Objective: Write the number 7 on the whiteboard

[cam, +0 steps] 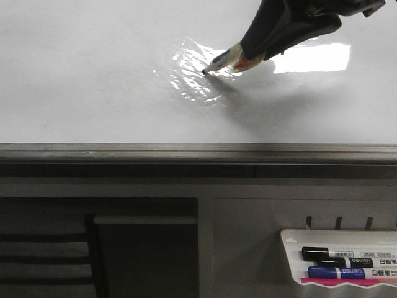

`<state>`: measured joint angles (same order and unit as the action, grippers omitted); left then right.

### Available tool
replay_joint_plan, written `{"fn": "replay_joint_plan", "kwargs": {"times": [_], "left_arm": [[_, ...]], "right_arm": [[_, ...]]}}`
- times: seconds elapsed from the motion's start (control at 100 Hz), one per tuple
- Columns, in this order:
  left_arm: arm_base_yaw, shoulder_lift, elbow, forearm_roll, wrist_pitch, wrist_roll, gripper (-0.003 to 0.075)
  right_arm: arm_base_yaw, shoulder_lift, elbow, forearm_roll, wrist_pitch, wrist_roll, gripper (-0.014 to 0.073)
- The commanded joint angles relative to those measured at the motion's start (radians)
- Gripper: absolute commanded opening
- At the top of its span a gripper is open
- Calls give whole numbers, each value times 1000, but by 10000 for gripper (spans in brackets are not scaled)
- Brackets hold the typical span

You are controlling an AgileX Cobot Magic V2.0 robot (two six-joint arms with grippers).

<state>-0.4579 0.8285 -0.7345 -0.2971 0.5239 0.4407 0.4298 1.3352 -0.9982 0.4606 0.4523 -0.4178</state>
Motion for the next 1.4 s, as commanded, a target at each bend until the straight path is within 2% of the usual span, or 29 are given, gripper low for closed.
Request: {"fn": "replay_joint_plan", "kwargs": {"times": [0.0, 0.28, 0.66, 0.92, 1.17, 1.26, 1.39], "left_arm": [[2, -8, -27, -22, -75, -9, 367], [2, -8, -27, -18, -78, -9, 367], [2, -8, -27, -18, -80, -9, 367], [2, -8, -27, -18, -80, -9, 367], [2, -8, -27, -20, -73, -7, 367], [2, 4, -40, -20, -50, 5, 367], [-2, 63, -116, -42, 53, 44, 367]], "right_arm": [[-29, -24, -34, 7, -62, -1, -53], [-163, -62, -32, -25, 44, 9, -53], [-164, -60, -31, -30, 86, 9, -53], [-107, -28, 39, -23, 90, 9, -53], [-97, -34, 46, -8, 85, 7, -53], [-97, -48, 36, 27, 132, 5, -53], [-97, -92, -6, 75, 232, -21, -53]]}}
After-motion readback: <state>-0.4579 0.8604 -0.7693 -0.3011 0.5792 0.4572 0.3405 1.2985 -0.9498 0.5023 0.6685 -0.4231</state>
